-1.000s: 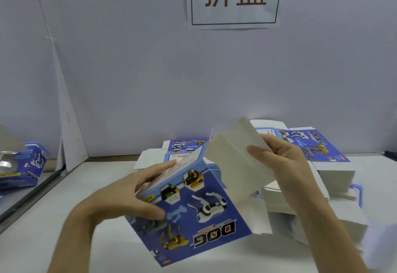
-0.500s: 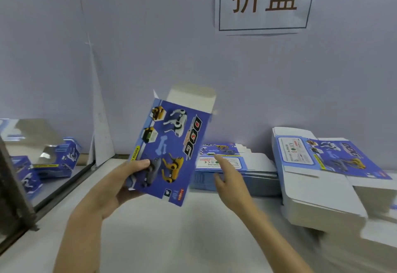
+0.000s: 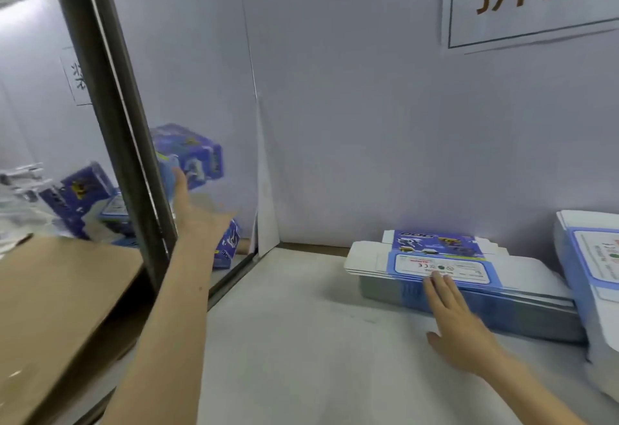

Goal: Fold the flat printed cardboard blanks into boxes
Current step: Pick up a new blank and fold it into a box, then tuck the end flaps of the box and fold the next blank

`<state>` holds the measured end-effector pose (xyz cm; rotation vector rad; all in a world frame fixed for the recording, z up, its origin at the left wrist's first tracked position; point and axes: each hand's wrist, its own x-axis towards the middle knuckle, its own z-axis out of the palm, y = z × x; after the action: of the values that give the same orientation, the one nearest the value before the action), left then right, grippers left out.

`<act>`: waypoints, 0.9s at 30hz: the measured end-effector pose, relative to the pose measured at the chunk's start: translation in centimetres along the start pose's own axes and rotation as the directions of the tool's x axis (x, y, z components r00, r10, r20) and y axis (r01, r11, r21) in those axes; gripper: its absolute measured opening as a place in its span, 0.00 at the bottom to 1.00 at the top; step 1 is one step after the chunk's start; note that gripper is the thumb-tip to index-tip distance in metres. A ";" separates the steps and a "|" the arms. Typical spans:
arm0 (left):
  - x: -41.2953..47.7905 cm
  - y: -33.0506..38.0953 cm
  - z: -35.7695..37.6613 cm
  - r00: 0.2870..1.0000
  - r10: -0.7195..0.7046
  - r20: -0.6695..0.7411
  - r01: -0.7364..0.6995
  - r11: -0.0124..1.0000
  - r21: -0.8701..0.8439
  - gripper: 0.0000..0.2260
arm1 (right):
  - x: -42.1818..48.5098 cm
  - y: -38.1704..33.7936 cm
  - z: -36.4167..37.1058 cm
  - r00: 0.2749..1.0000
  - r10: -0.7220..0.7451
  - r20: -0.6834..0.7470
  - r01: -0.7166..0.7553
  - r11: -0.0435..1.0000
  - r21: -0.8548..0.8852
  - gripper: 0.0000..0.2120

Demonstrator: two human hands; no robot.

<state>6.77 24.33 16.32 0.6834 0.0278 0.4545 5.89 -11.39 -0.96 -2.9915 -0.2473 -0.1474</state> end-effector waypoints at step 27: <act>-11.2 -19.0 4.3 0.560 0.366 0.743 -0.754 -0.146 0.640 0.07 | -6.1 -0.1 -7.3 0.765 -0.109 -0.635 0.428 0.823 0.374 0.30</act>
<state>4.92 4.09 6.63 2.1836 -0.3940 1.2967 -0.76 -13.27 5.60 -2.2225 -0.5561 -0.8875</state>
